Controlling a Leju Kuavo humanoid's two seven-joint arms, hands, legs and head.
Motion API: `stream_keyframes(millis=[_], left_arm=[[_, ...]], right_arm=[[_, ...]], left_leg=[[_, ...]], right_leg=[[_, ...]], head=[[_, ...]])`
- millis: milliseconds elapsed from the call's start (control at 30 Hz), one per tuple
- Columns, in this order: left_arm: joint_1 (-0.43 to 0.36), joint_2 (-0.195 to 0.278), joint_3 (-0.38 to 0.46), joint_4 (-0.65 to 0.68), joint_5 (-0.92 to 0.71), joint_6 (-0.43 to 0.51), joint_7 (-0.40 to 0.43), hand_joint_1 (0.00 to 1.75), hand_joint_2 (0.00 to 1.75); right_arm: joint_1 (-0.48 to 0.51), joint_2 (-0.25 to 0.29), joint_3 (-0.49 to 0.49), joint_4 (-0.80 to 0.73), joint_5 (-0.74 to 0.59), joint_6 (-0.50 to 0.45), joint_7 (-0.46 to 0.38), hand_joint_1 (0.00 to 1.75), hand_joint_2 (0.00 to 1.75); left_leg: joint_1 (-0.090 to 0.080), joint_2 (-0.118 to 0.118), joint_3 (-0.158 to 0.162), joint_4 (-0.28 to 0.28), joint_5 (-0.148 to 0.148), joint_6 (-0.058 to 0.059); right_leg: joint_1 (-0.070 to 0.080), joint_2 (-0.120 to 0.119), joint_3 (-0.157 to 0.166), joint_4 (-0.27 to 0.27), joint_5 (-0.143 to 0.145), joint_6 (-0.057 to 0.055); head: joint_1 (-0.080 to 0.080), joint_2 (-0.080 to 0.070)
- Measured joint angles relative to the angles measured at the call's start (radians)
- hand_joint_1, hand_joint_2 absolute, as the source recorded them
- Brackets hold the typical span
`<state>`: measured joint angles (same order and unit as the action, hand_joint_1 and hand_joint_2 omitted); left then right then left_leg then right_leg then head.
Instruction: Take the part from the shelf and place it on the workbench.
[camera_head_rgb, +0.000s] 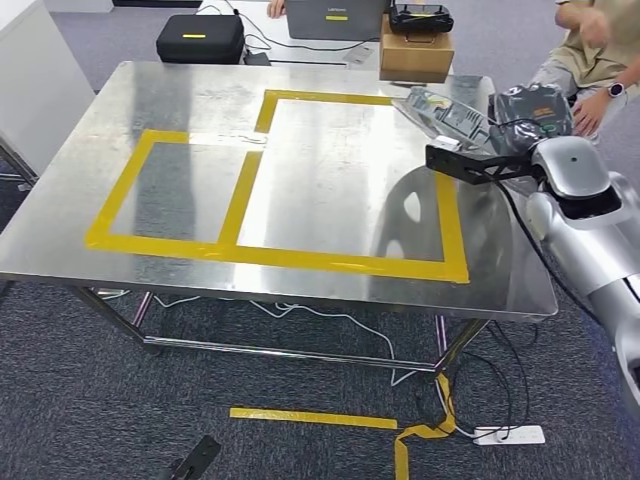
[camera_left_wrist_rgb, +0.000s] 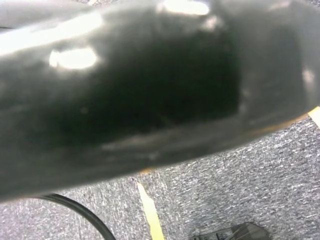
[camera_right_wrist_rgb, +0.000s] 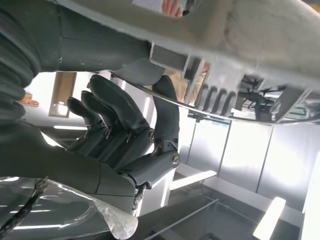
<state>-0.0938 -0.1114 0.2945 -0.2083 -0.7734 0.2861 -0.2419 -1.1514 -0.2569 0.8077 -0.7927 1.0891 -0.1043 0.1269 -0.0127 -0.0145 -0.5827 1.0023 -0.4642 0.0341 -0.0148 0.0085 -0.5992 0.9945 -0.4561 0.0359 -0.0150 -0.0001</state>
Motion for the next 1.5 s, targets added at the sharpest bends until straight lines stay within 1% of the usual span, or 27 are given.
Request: stream_keyframes(millis=[233,433,700,1000,1300,1500], left_arm=[[0.002,0.001,0.000,0.000,-0.012,0.000,0.004,0.00,0.00],[0.004,0.004,-0.002,0.000,-0.031,-0.006,0.010,0.00,0.00],[0.009,0.013,-0.003,0.000,-0.046,-0.009,0.020,0.00,0.00],[0.013,0.029,-0.011,0.000,-0.068,-0.015,0.029,0.00,0.00],[0.013,0.033,-0.012,0.000,-0.076,-0.021,0.038,0.00,0.00],[0.014,0.033,-0.012,0.000,-0.076,-0.021,0.038,0.00,0.00]], right_arm=[[0.038,0.042,-0.022,0.062,0.010,-0.030,-0.024,1.75,1.75],[0.085,0.078,-0.052,0.109,0.010,-0.080,-0.045,1.75,1.75],[0.122,0.108,-0.085,0.158,0.010,-0.110,-0.053,1.75,1.75],[0.120,0.145,-0.128,0.214,0.031,-0.113,-0.055,1.75,1.75],[0.108,0.190,-0.131,0.250,0.052,-0.104,-0.057,1.75,1.75],[0.103,0.204,-0.132,0.263,0.054,-0.103,-0.059,1.75,1.75]], left_leg=[[0.000,0.000,0.000,0.001,0.000,0.000],[0.000,0.000,0.000,0.001,0.000,0.000],[0.000,0.000,0.000,0.001,0.000,0.000],[0.000,0.000,0.000,0.001,0.000,0.000],[0.000,0.000,0.000,0.001,0.000,0.000],[0.000,0.000,0.000,0.001,0.000,0.000]], right_leg=[[0.000,0.000,0.001,0.000,0.000,0.000],[0.000,0.000,0.001,0.000,0.000,0.000],[0.000,0.000,0.001,0.000,0.000,0.000],[0.000,0.000,0.001,0.000,0.000,0.000],[0.000,0.000,0.001,0.000,0.000,0.000],[0.000,0.000,0.001,0.000,0.000,0.000]], head=[[0.000,0.000],[0.000,0.000],[0.000,0.000],[0.000,0.000],[0.000,0.000],[0.000,0.000]])
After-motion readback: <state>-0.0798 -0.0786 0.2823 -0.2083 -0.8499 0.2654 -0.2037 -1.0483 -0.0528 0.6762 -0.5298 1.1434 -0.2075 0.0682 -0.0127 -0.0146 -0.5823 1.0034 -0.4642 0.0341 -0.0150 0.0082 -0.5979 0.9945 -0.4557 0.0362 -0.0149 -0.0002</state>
